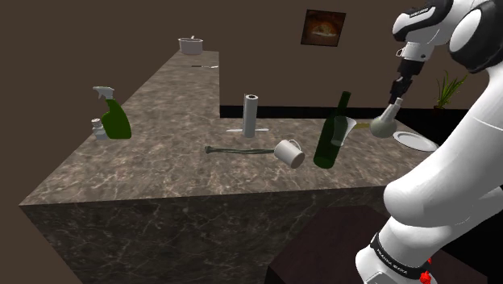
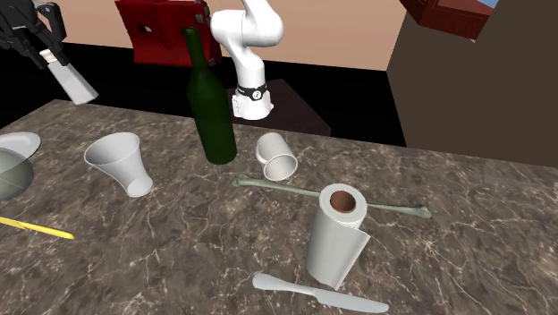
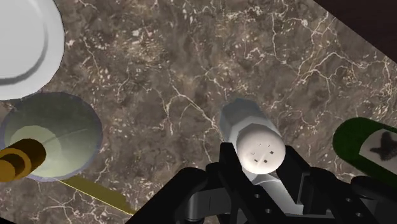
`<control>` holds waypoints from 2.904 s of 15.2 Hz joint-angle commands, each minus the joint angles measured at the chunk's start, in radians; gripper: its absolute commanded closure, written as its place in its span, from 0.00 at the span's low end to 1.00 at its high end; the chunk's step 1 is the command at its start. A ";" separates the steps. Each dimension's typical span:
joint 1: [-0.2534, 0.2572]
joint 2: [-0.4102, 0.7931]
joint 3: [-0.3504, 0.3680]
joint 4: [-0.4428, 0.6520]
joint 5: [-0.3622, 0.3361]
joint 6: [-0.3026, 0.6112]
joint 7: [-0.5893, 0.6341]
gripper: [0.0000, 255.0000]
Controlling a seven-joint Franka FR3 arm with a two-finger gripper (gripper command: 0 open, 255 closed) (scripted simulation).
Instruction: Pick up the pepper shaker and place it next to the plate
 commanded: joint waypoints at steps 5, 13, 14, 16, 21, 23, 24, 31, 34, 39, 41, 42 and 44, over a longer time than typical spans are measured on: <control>-0.079 0.056 -0.080 0.055 0.018 -0.010 -0.164 1.00; -0.218 0.209 -0.169 0.210 0.101 -0.049 -0.395 1.00; -0.240 0.234 -0.177 0.237 0.116 -0.057 -0.424 1.00; -0.303 0.303 -0.194 0.313 0.158 -0.081 -0.498 1.00; -0.296 0.297 -0.189 0.238 0.155 -0.012 -0.497 1.00; -0.293 0.297 -0.188 0.211 0.155 0.015 -0.498 1.00; -0.292 0.297 -0.188 0.198 0.156 0.029 -0.498 1.00; -0.288 0.307 -0.183 0.115 0.165 0.119 -0.505 1.00; -0.287 0.316 -0.180 0.084 0.172 0.156 -0.509 1.00; -0.289 0.334 -0.174 0.037 0.186 0.216 -0.518 1.00; -0.291 0.343 -0.171 0.020 0.193 0.240 -0.523 1.00; -0.292 0.348 -0.169 0.012 0.197 0.251 -0.525 1.00; -0.294 0.358 -0.166 -0.003 0.205 0.274 -0.530 1.00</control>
